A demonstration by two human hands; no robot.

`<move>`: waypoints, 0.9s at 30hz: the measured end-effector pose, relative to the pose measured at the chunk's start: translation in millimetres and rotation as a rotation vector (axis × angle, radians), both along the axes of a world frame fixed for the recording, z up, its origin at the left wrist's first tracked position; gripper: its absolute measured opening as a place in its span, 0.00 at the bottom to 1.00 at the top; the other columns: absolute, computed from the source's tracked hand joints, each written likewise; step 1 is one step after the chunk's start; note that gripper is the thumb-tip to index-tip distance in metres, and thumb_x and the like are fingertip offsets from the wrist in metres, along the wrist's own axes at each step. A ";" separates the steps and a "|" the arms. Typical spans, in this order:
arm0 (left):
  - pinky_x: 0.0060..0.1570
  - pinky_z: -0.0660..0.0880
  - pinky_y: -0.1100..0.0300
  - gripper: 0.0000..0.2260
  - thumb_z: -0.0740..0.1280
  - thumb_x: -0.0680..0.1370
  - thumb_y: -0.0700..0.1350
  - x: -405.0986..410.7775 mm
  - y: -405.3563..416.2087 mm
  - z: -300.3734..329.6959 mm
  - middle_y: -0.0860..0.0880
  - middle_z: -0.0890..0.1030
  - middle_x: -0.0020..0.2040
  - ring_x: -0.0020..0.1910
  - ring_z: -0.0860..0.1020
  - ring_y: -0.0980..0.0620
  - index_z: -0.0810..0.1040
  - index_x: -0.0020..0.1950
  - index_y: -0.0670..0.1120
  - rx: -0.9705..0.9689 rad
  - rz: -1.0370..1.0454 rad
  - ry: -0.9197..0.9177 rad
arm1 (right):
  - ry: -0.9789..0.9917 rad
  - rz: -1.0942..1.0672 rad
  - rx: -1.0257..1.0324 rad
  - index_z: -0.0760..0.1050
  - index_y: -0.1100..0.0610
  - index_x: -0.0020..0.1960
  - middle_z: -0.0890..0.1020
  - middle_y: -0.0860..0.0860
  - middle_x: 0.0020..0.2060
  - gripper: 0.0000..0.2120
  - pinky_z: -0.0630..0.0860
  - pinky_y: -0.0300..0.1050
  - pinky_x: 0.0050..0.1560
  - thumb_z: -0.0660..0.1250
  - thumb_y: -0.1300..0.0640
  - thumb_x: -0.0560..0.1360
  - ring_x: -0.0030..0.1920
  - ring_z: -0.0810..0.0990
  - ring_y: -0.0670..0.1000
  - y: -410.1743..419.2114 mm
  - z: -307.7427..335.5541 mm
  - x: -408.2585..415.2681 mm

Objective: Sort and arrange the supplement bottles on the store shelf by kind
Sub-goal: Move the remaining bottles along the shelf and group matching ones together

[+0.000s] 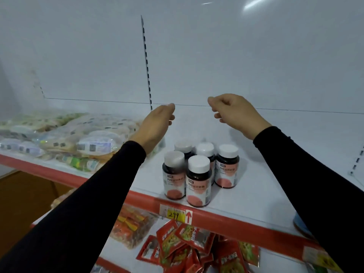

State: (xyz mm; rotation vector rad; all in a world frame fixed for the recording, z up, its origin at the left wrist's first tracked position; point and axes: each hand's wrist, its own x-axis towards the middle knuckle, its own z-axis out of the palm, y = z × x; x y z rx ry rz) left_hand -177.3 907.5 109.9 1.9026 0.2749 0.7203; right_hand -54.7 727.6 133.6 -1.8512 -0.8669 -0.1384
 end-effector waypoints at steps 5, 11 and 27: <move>0.64 0.72 0.47 0.15 0.61 0.80 0.56 62.4 40.3 3.5 0.48 0.80 0.58 0.54 0.77 0.50 0.77 0.60 0.48 0.121 -0.080 0.256 | 0.027 -0.063 -0.310 0.79 0.48 0.52 0.81 0.46 0.53 0.16 0.77 0.52 0.60 0.66 0.38 0.74 0.53 0.81 0.50 31.6 -10.6 48.3; 0.55 0.79 0.48 0.20 0.66 0.78 0.58 121.8 68.1 0.7 0.47 0.79 0.58 0.55 0.79 0.46 0.74 0.65 0.49 0.285 -0.330 0.738 | 0.196 -0.038 -0.654 0.77 0.45 0.60 0.80 0.44 0.53 0.23 0.80 0.44 0.52 0.73 0.38 0.69 0.50 0.82 0.47 50.0 -26.9 85.7; 0.34 0.81 0.54 0.17 0.72 0.71 0.42 167.0 66.7 -19.8 0.38 0.80 0.55 0.42 0.83 0.40 0.80 0.59 0.40 0.261 -0.522 0.944 | 0.264 -0.018 -0.667 0.80 0.50 0.57 0.82 0.49 0.48 0.16 0.83 0.49 0.48 0.73 0.55 0.69 0.45 0.86 0.55 59.8 -50.4 113.8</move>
